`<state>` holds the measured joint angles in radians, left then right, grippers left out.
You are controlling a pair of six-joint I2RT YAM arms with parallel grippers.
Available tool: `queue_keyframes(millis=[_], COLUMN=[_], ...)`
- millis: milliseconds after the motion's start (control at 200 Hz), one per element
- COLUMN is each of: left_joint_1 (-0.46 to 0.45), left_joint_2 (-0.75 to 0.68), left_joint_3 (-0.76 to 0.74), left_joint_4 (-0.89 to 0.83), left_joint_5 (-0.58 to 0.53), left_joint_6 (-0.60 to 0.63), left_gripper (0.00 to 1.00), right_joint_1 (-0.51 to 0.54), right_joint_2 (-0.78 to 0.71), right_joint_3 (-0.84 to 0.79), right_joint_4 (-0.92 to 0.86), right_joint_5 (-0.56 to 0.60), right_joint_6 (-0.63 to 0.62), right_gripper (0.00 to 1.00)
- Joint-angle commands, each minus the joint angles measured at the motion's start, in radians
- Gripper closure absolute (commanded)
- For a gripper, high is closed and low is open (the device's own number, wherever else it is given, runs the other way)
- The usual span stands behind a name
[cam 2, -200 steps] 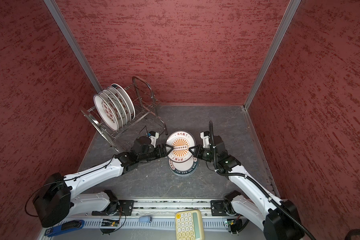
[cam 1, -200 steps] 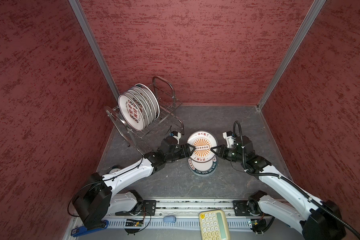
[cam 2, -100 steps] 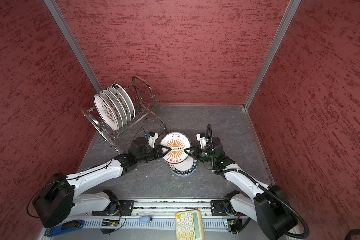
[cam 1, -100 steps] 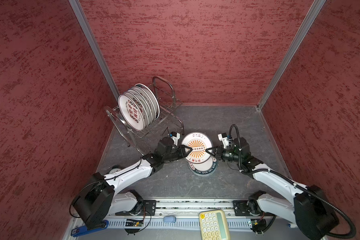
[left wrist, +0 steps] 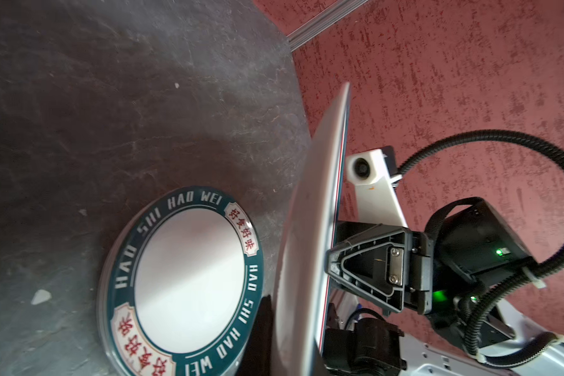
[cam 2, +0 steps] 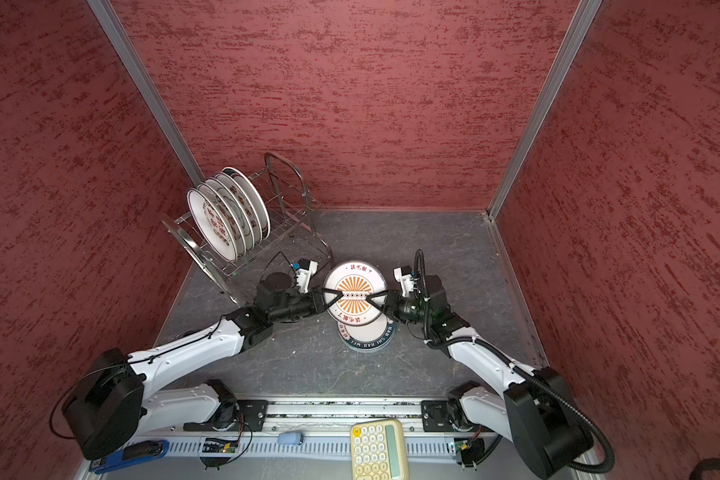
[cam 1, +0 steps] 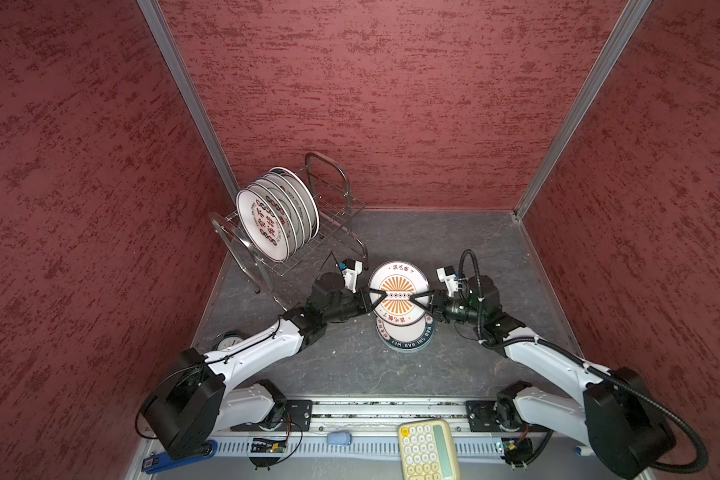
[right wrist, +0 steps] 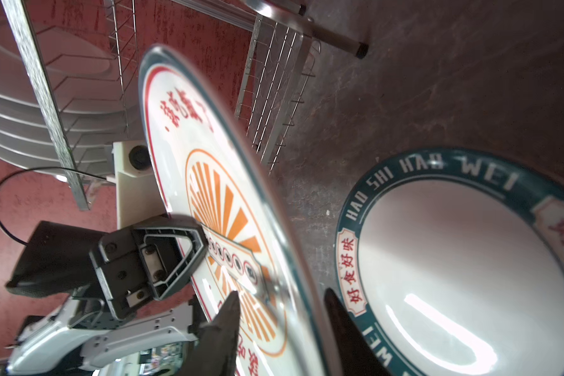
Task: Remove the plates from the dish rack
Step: 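Grasp the plate's rim with the left gripper while right gripper releases it, then lower the plate onto the stack with left gripper while right gripper withdraws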
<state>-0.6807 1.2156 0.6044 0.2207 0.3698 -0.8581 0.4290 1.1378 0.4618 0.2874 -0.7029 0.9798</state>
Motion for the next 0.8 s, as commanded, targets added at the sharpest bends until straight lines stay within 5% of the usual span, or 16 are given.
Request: queue_keyframes(millis=[0,185,341,536,791], left_joint_1=[-0.002,0.004,0.017,0.017,0.009], left_joint_2=[-0.017,-0.076,-0.097,-0.054,0.042], left_joint_3=[-0.011,0.012,0.037,0.078,0.117], left_joint_4=[-0.052,-0.2,-0.332,-0.446,-0.46], left_joint_5=[0.004,-0.032,-0.057,-0.098,-0.106], left_joint_6=[0.03,0.044,0.028,0.015,-0.004], left_gripper=[0.96,0.99,1.0,1.0,1.0], right_joint_1=[0.008,-0.021,-0.024,-0.025,-0.025], right_joint_2=[-0.019,-0.072,-0.103,-0.11,-0.113], right_joint_3=[0.023,0.078,0.214,0.308,0.296], right_joint_4=[0.038,-0.194,-0.589,-0.83,-0.841], right_joint_5=[-0.013,0.087,0.39,0.694,0.734], right_joint_6=[-0.023,-0.122,-0.276,-0.328,-0.334], right_gripper=[0.39,0.17,0.01,0.01,0.01])
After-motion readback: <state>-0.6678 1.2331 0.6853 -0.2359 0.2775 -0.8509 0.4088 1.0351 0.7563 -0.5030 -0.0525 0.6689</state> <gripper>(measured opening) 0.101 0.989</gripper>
